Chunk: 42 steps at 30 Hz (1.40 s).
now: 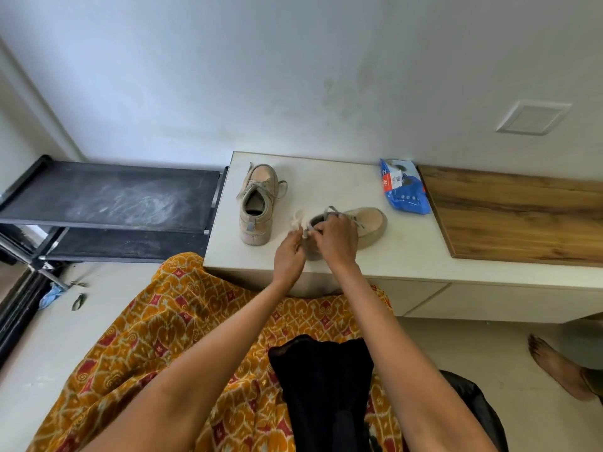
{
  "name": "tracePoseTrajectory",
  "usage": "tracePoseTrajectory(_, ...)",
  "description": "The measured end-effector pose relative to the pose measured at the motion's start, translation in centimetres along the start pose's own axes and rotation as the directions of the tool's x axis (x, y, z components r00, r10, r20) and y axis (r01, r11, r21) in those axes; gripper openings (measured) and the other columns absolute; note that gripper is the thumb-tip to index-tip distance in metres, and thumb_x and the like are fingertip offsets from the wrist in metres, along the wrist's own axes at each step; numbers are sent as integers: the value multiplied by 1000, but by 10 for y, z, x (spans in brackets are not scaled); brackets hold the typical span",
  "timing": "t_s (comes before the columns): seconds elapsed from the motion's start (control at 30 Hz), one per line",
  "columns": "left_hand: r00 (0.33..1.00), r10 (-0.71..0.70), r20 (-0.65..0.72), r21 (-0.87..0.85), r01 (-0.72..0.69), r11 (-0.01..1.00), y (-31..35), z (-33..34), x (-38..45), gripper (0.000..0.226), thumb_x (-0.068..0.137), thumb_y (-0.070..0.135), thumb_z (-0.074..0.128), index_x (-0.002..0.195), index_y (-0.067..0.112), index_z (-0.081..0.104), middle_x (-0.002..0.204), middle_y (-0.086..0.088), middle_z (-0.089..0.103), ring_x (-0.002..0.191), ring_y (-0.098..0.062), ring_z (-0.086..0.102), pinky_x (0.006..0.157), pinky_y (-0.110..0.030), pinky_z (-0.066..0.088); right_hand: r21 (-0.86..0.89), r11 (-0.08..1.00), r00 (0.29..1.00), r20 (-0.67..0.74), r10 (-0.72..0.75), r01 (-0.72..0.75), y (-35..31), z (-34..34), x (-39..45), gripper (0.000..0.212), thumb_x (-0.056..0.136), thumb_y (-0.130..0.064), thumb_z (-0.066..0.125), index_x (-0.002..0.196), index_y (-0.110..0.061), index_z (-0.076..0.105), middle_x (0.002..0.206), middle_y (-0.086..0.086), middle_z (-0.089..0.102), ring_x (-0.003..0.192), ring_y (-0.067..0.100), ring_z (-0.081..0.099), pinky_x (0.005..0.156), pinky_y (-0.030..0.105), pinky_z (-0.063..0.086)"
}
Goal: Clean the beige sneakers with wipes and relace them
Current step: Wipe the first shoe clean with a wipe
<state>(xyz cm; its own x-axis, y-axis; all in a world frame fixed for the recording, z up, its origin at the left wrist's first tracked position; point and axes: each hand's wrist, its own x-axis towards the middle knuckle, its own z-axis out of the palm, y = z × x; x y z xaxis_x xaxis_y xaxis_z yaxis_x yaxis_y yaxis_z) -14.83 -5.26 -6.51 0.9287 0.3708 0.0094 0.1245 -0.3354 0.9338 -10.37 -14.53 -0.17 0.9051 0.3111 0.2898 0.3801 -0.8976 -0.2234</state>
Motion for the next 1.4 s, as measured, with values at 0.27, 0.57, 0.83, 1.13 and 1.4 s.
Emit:
tracePoseTrajectory(0.27,998,18,66,86,-24,996,-10,24,-32,63,87,2,45,147,11,27,153,-7,28,143,-17,20,119,-36,13,26,997,997,-33,69,-68,-6,12,-4,22,90,-31,57,89,-19,75,104,4,63,111,24,50,91,41,38)
tracePoseTrajectory(0.57,992,-11,127,275,-25,961,-2,1,18,49,98,26,38,145,12,32,157,-7,17,145,-20,10,118,-43,10,19,998,998,-16,59,-59,-3,14,-3,13,88,-28,62,86,-21,73,101,5,61,104,24,53,86,42,45)
tracePoseTrajectory(0.83,990,-14,142,223,-19,975,-10,1,-16,57,91,19,44,145,8,30,156,-7,20,145,-17,10,119,-40,4,105,991,996,25,-89,85,12,9,-1,11,84,-27,67,85,-19,75,86,3,59,91,23,54,77,42,46)
tracePoseTrajectory(1.13,984,-10,176,113,-10,994,10,-9,3,48,96,16,41,144,11,34,153,-4,28,142,-16,21,118,-34,14,-10,893,893,2,-451,451,55,-6,4,10,81,-23,71,90,-20,74,81,1,58,86,23,49,69,34,42)
tracePoseTrajectory(1.4,984,-40,176,178,9,984,0,7,-17,48,98,16,38,144,7,32,154,-9,25,145,-17,12,117,-32,1,31,961,961,-25,-275,276,59,-3,-9,18,84,-20,69,102,-19,72,86,3,60,84,25,53,63,34,44)
